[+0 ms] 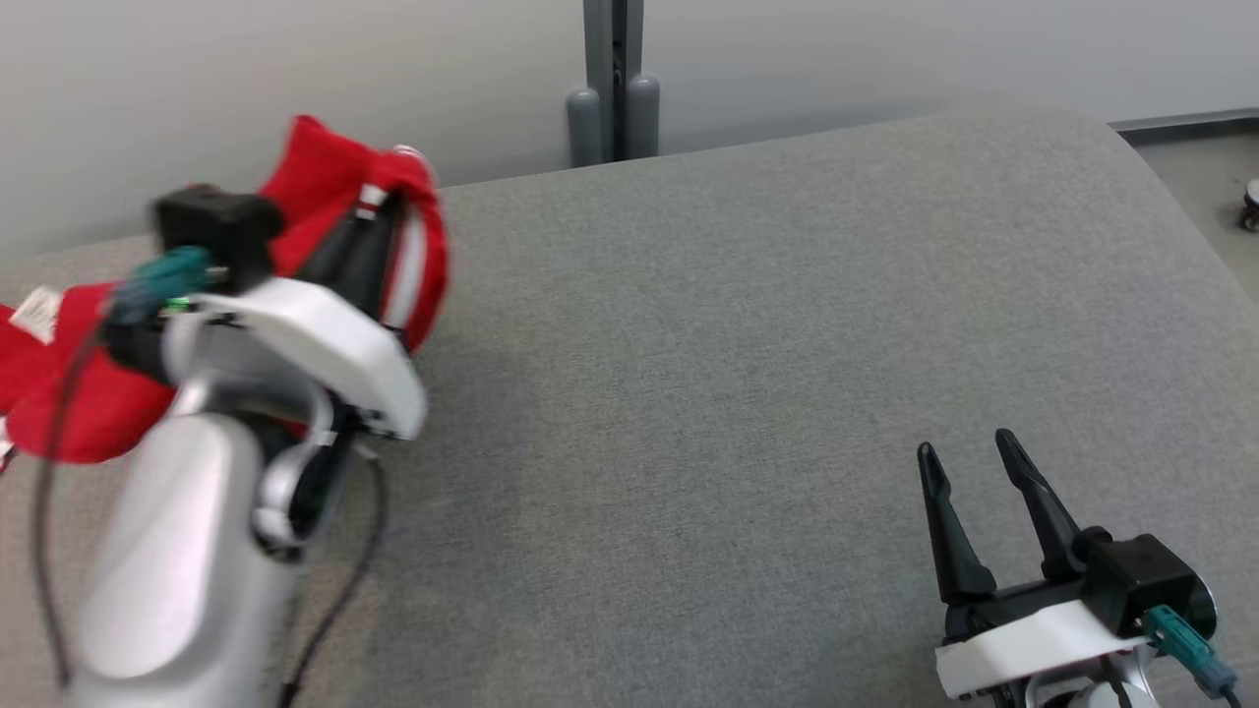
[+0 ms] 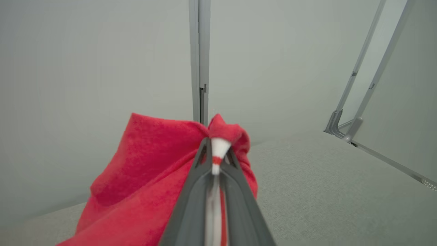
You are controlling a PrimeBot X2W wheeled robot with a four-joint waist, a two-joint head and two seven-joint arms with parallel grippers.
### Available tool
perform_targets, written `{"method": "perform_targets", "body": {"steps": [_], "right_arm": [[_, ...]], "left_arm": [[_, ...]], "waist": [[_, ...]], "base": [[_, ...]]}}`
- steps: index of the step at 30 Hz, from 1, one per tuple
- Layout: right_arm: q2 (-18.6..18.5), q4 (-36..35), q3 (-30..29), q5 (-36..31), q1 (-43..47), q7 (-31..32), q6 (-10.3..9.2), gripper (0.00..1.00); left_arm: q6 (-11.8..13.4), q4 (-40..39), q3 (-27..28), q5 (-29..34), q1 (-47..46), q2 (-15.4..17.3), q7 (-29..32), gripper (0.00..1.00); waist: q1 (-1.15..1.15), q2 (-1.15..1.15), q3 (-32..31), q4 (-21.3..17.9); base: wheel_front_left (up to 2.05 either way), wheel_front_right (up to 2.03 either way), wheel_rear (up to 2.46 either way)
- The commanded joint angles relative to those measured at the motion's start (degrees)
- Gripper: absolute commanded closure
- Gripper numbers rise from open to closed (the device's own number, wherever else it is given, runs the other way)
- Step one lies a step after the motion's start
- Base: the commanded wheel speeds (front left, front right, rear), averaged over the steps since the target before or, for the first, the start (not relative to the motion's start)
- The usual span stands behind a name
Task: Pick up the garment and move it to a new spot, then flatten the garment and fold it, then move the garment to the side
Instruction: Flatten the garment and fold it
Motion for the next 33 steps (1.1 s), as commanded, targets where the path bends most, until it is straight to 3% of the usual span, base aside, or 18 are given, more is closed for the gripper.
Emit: {"method": "perform_targets", "body": {"steps": [1, 5, 8, 10, 16, 17, 18, 23, 28, 33], "right_arm": [[-0.4, 0.2, 0.4, -0.3, -1.1, -0.3, -0.01, 0.0], [-0.4, 1.1, 1.2, 0.4, -2.0, -0.3, -0.01, 0.0], [-0.3, 1.4, 3.3, 0.8, -3.7, -0.3, -0.01, 0.0], [-0.4, 1.3, 4.0, 1.8, -5.5, -0.3, -0.01, 0.0], [-0.3, 1.7, 3.0, 3.3, -6.6, -0.3, -0.01, 0.0], [-0.3, 1.8, 2.7, 3.2, -6.3, -0.3, -0.01, 0.0], [-0.3, 1.9, 2.2, 3.2, -6.0, -0.3, -0.01, 0.0], [-0.4, 2.4, -0.5, 2.3, -3.3, -0.3, -0.01, 0.0], [-0.3, 1.4, -2.5, 1.7, -0.8, -0.3, -0.01, 0.0], [-0.3, 0.6, -2.0, 1.7, 0.4, -0.3, -0.01, 0.0]], "left_arm": [[-0.2, 1.7, -2.4, 1.4, -1.6, -1.7, 0.6, 1.0], [-0.3, 10.2, -9.8, 3.7, -2.3, -6.9, -0.4, 1.0], [0.6, 18.6, -14.2, 4.4, -2.8, -9.0, -2.4, 1.0], [1.8, 26.0, -18.5, 3.6, -5.6, -10.0, -5.4, 1.0], [2.8, 30.7, -33.2, -3.1, -10.0, -9.9, -12.5, 1.0], [3.4, 31.1, -34.9, -4.4, -10.2, -9.9, -13.4, 0.59], [4.0, 31.3, -36.5, -5.4, -10.5, -9.9, -14.5, 0.0], [5.8, 29.2, -42.3, -7.7, -7.6, -10.1, -20.1, 0.0], [8.9, 21.3, -40.3, -10.5, -2.6, -8.0, -21.2, 0.0], [14.9, 14.8, -33.9, -13.1, 2.1, 1.3, -17.8, 0.0]], "waist": [[0.0, 0.0, 0.7, -0.9], [0.0, 0.0, 2.5, -2.8], [0.0, 0.0, 5.0, -5.6], [0.0, 0.0, 7.8, -8.4], [0.0, 0.0, 11.0, -11.9], [0.0, 0.0, 11.0, -11.9], [0.0, 0.0, 10.8, -11.8], [0.0, 0.0, 7.1, -9.9], [0.0, 0.0, 3.6, -6.9], [0.0, 0.0, 1.6, -3.9]], "base": [[0.0, 0.0, 0.0], [0.0, 0.0, 0.0], [0.0, 0.0, 0.0], [0.0, 0.0, 0.0], [0.0, 0.0, 0.0], [0.0, 0.0, 0.0], [0.0, 0.0, 0.0], [0.0, 0.0, 0.0], [0.0, 0.0, 0.0], [0.0, 0.0, 0.0]]}}
